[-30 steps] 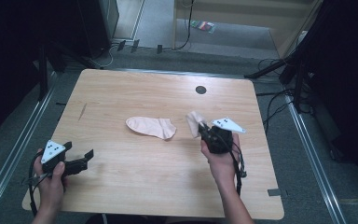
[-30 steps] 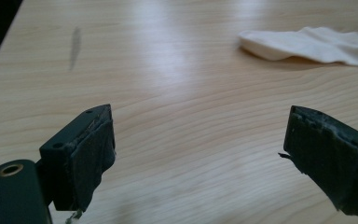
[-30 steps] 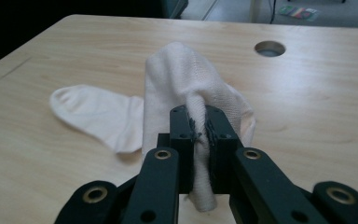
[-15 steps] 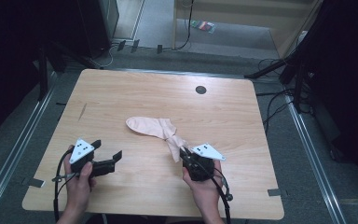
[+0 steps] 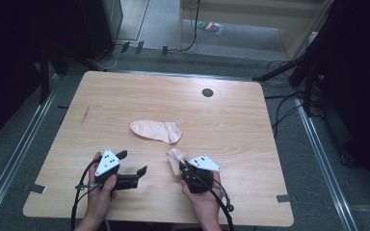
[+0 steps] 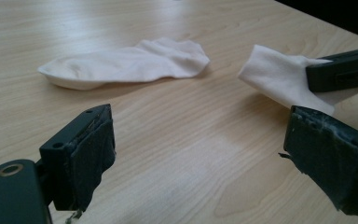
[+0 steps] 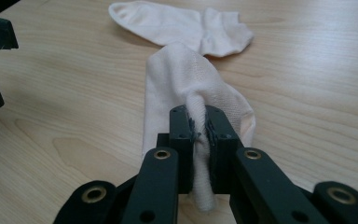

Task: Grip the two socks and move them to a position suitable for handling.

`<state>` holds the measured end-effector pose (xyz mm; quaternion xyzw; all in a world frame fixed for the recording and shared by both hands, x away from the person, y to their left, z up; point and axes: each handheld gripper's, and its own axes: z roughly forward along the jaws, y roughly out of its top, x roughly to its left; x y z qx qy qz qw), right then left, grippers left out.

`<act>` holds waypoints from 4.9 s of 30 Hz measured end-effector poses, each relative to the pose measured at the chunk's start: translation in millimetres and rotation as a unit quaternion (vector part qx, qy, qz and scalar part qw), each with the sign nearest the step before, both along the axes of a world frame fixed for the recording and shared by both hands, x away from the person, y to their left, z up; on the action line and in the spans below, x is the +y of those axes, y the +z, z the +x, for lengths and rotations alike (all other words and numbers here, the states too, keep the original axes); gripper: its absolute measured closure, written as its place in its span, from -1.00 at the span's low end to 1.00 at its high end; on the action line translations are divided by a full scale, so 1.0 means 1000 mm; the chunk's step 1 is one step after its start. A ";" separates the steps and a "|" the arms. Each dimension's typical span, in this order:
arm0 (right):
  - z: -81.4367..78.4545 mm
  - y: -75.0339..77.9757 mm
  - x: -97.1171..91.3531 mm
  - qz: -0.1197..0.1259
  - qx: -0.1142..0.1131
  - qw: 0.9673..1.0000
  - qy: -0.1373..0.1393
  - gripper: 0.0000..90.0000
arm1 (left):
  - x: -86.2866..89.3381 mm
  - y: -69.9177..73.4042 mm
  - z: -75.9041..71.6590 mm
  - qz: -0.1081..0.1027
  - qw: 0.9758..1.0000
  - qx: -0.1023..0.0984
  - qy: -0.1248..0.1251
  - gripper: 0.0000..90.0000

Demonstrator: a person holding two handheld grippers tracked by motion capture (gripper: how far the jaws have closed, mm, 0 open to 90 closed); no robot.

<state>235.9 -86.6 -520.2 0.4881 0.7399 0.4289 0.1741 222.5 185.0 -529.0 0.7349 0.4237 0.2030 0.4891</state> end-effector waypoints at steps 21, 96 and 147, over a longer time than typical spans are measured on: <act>0.010 -0.009 -0.010 0.017 -0.006 1.000 -0.014 0.16 | -0.005 -0.010 0.005 0.007 1.000 0.014 -0.011 -0.79; 0.039 -0.013 -0.058 0.023 0.023 0.999 0.033 0.56 | 0.022 -0.006 0.023 -0.038 0.997 0.049 0.037 -0.32; 0.016 -0.020 -0.036 0.013 0.032 0.996 0.082 0.45 | -0.001 -0.022 0.002 0.053 0.995 0.088 -0.013 0.59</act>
